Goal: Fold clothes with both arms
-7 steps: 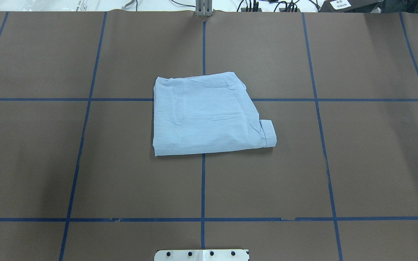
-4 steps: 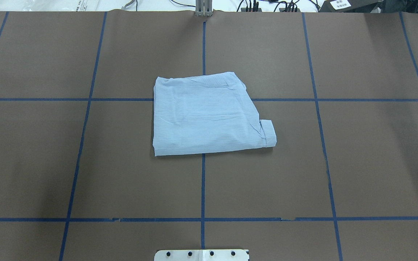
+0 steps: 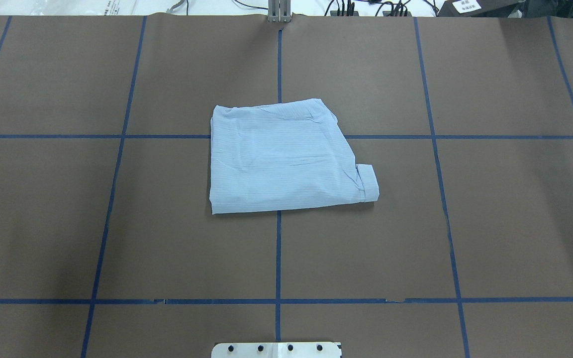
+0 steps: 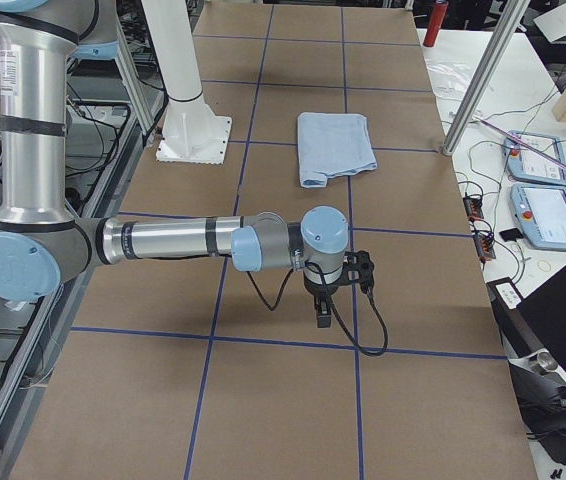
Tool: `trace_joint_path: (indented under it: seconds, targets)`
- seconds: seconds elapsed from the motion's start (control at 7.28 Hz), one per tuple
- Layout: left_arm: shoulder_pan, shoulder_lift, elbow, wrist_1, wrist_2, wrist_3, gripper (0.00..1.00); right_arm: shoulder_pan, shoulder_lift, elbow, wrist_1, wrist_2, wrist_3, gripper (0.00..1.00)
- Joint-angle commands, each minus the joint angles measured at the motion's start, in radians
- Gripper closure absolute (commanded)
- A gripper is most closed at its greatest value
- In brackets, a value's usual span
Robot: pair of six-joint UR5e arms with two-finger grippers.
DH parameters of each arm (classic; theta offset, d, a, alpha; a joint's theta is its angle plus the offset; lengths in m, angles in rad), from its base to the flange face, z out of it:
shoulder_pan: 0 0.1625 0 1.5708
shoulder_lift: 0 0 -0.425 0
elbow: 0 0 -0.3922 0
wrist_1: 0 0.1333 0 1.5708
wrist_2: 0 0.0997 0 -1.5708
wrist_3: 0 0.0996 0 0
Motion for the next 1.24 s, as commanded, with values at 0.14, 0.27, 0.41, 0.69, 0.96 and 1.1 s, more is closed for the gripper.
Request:
trace_joint_path:
  seconds: [0.14,0.27,0.41,0.69,0.96,1.1]
  targets:
    - [0.001,0.002,-0.010,-0.002,0.000,-0.001,0.00,-0.001,-0.017,0.029,0.001,-0.014,0.000,0.00]
    - [0.001,0.002,-0.012,-0.002,0.000,-0.001,0.00,-0.007,-0.017,0.020,0.001,-0.017,-0.002,0.00]
    - [0.001,-0.005,-0.003,-0.002,0.000,-0.002,0.00,-0.004,-0.006,0.020,0.001,-0.012,0.000,0.00]
    - [0.001,-0.007,0.004,-0.003,0.000,-0.001,0.00,-0.004,-0.003,0.029,-0.001,0.000,-0.006,0.00]
    - [0.001,-0.007,-0.006,-0.002,0.000,-0.001,0.00,-0.002,0.000,0.041,-0.010,-0.021,-0.002,0.00]
    - [0.001,-0.007,-0.003,-0.003,0.000,0.001,0.00,-0.002,0.008,0.033,-0.002,-0.041,-0.006,0.00]
